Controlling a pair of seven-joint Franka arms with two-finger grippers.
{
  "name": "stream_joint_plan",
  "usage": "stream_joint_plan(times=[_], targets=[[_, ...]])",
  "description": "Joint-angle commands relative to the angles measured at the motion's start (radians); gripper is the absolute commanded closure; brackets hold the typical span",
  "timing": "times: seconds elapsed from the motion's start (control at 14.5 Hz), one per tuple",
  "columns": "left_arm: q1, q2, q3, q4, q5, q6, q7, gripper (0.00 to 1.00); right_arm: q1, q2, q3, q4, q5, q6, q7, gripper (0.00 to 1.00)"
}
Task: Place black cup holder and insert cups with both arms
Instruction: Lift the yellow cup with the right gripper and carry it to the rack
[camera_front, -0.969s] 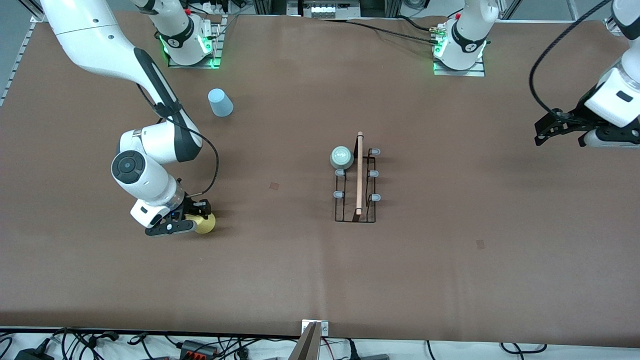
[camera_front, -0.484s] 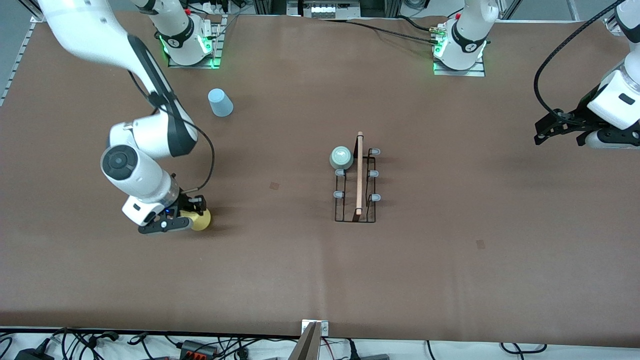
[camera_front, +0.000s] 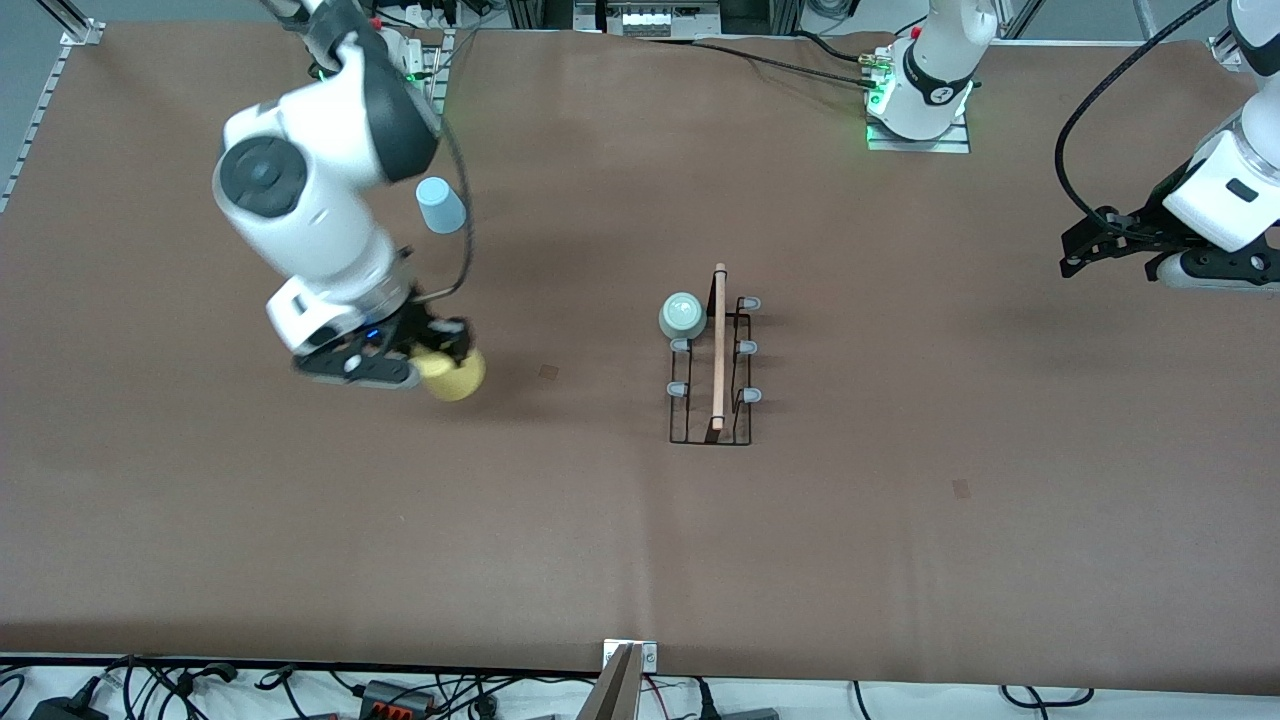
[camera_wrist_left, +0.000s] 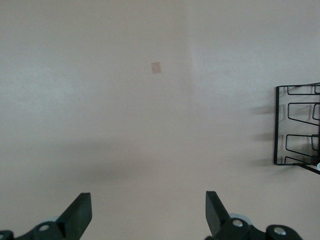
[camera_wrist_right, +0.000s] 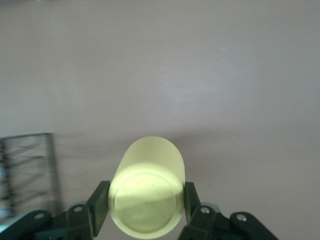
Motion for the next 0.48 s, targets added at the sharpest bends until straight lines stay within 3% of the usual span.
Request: stream_joint_plan(times=[0.0, 0.14, 0.42], targets=[[0.003, 0.002, -0.006, 0.022, -0.011, -0.019, 0.011, 0.0, 0.074, 0.109, -0.01, 0.17, 0.009, -0.014, 0.226, 0.85], [0.004, 0.002, -0.006, 0.021, -0.011, -0.019, 0.011, 0.0, 0.135, 0.192, -0.011, 0.29, 0.006, -0.013, 0.354, 0.85], [0.009, 0.002, -0.005, 0.021, -0.011, -0.021, 0.011, 0.0, 0.21, 0.304, -0.028, 0.39, -0.006, 0.116, 0.457, 0.85]])
